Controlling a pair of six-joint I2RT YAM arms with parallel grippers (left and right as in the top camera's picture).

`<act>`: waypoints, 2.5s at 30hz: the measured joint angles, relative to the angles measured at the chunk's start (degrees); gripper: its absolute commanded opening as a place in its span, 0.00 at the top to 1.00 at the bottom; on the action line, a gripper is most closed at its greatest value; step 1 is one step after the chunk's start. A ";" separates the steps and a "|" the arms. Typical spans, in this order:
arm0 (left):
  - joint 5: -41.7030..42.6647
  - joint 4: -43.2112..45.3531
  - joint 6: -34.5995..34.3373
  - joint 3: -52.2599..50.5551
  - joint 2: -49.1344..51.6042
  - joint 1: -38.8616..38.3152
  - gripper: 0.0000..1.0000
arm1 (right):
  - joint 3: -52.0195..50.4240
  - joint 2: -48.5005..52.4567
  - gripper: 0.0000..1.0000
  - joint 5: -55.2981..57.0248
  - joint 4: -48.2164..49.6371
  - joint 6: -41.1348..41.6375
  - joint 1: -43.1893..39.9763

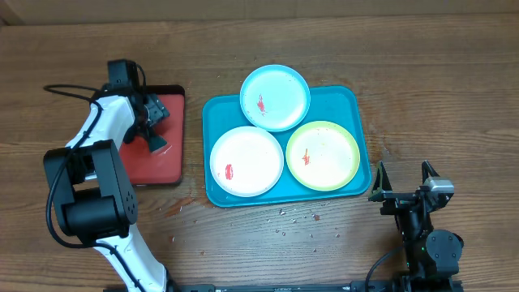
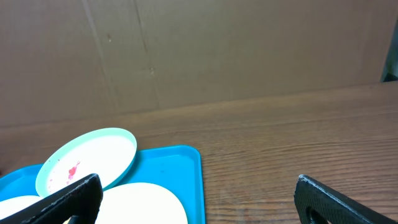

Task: Clean dirty plates on tray and stack at the side
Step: 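Lower the left gripper and grasp the green-and-pink sponge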

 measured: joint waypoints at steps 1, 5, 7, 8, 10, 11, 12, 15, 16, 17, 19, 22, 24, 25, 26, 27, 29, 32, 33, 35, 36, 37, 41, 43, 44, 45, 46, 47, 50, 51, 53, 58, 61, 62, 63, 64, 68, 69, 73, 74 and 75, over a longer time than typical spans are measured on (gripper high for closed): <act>0.39 -0.04 0.07 -0.46 0.00 0.00 0.38 | 0.00 0.00 0.00 0.02 0.02 0.02 0.00; 1.18 -0.59 -0.07 -1.03 0.00 0.09 0.28 | 0.00 0.00 0.00 0.00 -0.02 0.02 -0.02; 1.44 -0.90 -0.26 -1.07 0.00 0.20 0.28 | 0.00 0.00 0.00 0.00 0.04 0.02 0.00; 1.62 -0.94 -0.22 -1.18 0.00 0.24 0.34 | 0.00 0.00 0.00 0.02 0.04 0.04 0.00; 1.79 -0.90 -0.07 -1.40 0.00 0.26 0.67 | 0.00 0.00 0.00 0.00 0.04 0.02 -0.02; 1.79 -0.79 -0.11 -1.51 0.00 0.26 0.84 | 0.00 0.00 0.00 0.02 0.02 0.02 0.00; 1.88 -0.63 -0.26 -1.57 0.02 0.26 0.96 | 0.00 0.00 0.00 0.00 0.00 0.00 0.00; 1.84 -0.46 -0.15 -1.60 0.22 0.26 0.96 | 0.00 0.00 0.00 0.02 0.04 0.04 -0.02; 1.84 -0.46 -0.11 -1.60 0.22 0.26 0.96 | 0.00 0.00 0.00 0.02 0.02 0.02 0.00; 1.86 -0.44 -0.11 -1.60 0.22 0.26 0.96 | 0.00 0.00 0.00 0.00 0.02 0.00 0.00; 1.84 -0.81 -0.11 -1.57 0.22 0.26 0.76 | 0.00 0.00 0.00 0.02 0.00 0.02 0.00; 1.84 -5.22 -0.04 -0.35 0.31 0.37 0.00 | 0.00 0.00 0.00 0.02 0.04 0.02 0.00; 1.90 -10.14 -0.07 1.70 0.46 0.66 0.00 | 0.00 0.00 0.00 0.02 0.02 0.02 0.00; 2.08 -12.17 -0.07 2.80 0.50 0.70 0.00 | 0.00 0.00 0.00 0.00 0.00 0.02 0.00; 2.27 -14.40 -0.07 4.13 0.55 0.81 0.00 | 0.00 0.00 0.00 0.00 0.04 0.02 0.00; 2.69 -16.33 -0.11 5.22 0.55 0.98 0.00 | 0.00 0.00 0.00 0.00 0.02 0.02 -0.02; 4.17 -19.50 -0.11 6.91 0.55 1.11 0.00 | 0.00 0.00 0.00 0.00 0.02 0.00 0.00; 6.78 -21.35 -0.11 6.95 0.55 1.29 0.00 | 0.00 0.00 0.00 0.02 0.02 0.04 0.00; 7.34 -21.29 -0.11 6.67 0.55 1.27 0.02 | 0.00 0.00 0.00 0.00 0.02 0.02 -0.02; 8.26 -19.78 -0.26 5.18 0.55 1.01 0.07 | 0.00 0.00 0.00 0.00 0.00 0.02 -0.02; 8.57 -18.93 -0.13 4.24 0.55 0.92 0.10 | 0.00 0.00 0.00 0.00 0.07 0.02 0.00; 8.79 -18.45 -0.24 3.43 0.61 0.72 0.16 | 0.00 0.00 0.00 0.00 0.02 0.02 0.00; 7.89 -12.63 -0.22 -1.42 -0.37 0.17 0.79 | 0.00 0.00 0.00 0.00 0.04 0.02 0.00; 7.39 -9.97 -0.26 -3.37 -1.40 0.26 0.96 | 0.00 0.00 0.00 0.00 0.04 0.02 0.00; 7.15 -9.18 -0.26 -3.80 -1.57 0.37 0.96 | 0.00 0.00 0.00 0.02 0.04 0.04 0.00; 6.95 -8.37 -0.11 -4.04 -1.68 0.46 0.96 | 0.00 0.00 0.00 0.02 0.02 0.00 0.00; 6.82 -8.04 -0.13 -4.11 -1.70 0.46 0.96 | 0.00 0.00 0.00 0.00 0.02 0.00 0.00; 6.73 -7.93 -0.13 -4.11 -1.75 0.37 0.96 | 0.00 0.00 0.00 0.02 0.04 0.02 0.00; 6.58 -7.82 -0.07 -4.15 -1.75 0.33 0.20 | 0.00 0.00 0.00 0.02 0.02 0.04 0.00; 7.04 -7.39 -0.09 -4.20 -1.75 0.33 0.01 | 0.00 0.00 0.00 0.02 -0.02 0.04 -0.02; 7.26 -6.40 -0.11 -4.13 -1.81 0.13 0.00 | 0.00 0.00 0.00 0.02 0.04 0.04 0.00; 6.86 -7.67 -0.07 -3.72 -2.05 -0.59 0.00 | 0.00 0.00 0.00 0.00 0.04 0.00 0.00; 6.40 -11.50 -0.07 -3.41 -1.92 -0.44 0.00 | 0.00 0.00 0.00 0.02 0.00 0.02 0.00; 6.34 -12.37 -0.07 -3.32 -1.86 -0.44 0.06 | 0.00 0.00 0.00 0.02 0.02 0.02 0.00; 6.34 -13.25 -0.07 -3.13 -1.73 -0.44 0.21 | 0.00 0.00 0.00 0.00 0.02 0.02 0.00; 6.32 -13.88 0.02 -3.02 -1.64 -0.44 0.39 | 0.00 0.00 0.00 0.02 0.04 0.02 0.00; 6.36 -15.87 -0.07 -2.97 -1.42 0.00 0.90 | 0.00 0.00 0.00 0.00 0.07 0.02 -0.02; 6.43 -15.80 -0.13 -2.97 -1.42 0.17 0.96 | 0.00 0.00 0.00 0.00 0.04 0.02 0.00; 6.75 -15.23 -0.13 -2.97 -1.42 0.24 0.63 | 0.00 0.00 0.00 0.02 0.00 0.02 0.00; 6.71 -14.78 -0.35 -2.99 -1.42 0.24 0.34 | 0.00 0.00 0.00 0.02 0.02 0.02 0.00; 6.80 -14.16 -0.15 -2.97 -1.40 0.22 0.11 | 0.00 0.00 0.00 0.02 0.04 0.02 -0.02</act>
